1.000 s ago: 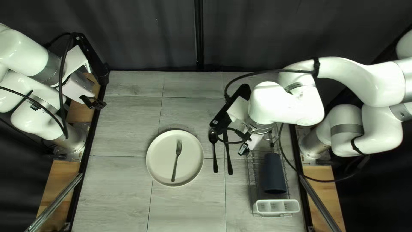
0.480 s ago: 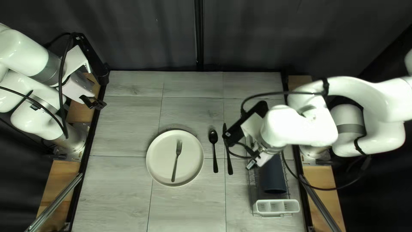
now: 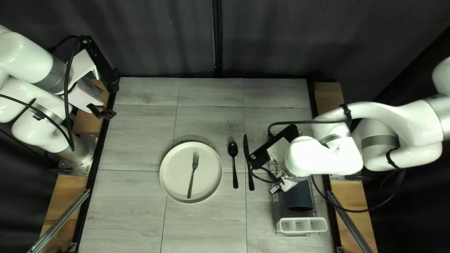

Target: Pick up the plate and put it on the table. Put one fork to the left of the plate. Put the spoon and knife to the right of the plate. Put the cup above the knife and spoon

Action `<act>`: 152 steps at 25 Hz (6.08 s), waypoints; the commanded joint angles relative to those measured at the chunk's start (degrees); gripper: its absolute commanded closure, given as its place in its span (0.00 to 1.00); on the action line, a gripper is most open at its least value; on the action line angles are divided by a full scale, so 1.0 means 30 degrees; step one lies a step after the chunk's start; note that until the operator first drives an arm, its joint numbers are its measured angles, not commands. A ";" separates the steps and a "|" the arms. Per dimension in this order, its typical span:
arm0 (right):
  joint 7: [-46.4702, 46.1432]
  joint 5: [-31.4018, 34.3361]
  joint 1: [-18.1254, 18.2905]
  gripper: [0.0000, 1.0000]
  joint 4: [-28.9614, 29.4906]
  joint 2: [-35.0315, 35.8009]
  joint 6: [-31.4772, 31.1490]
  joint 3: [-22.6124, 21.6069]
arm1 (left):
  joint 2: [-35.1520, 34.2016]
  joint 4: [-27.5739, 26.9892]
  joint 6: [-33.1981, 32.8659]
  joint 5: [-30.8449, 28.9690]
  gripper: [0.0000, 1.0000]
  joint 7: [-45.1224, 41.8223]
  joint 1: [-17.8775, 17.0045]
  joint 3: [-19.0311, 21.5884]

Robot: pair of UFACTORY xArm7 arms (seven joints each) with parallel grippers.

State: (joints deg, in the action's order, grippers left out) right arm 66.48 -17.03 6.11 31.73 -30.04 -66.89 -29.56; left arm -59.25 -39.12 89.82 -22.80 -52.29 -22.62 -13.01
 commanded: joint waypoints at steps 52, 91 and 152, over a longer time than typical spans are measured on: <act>0.3817 0.5795 0.4421 1.00 0.6378 0.6645 0.3006 -0.1760 | 0.0000 0.0000 0.0000 0.0000 0.00 0.0000 0.0000 0.0000; -0.1694 1.1360 0.4660 0.00 1.4392 1.8641 0.5771 0.0078 | 0.0000 0.0000 0.0000 0.0000 0.00 0.0000 0.0000 0.0000; -0.4526 2.5849 -0.0063 0.00 0.8840 1.6102 0.5286 -0.1265 | 0.0000 0.0000 0.0000 0.0000 0.00 0.0000 0.0000 0.0000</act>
State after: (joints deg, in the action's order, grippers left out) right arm 52.75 59.85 6.73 57.29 16.57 -49.54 -33.62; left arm -59.25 -39.12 89.82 -22.80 -52.29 -22.62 -13.01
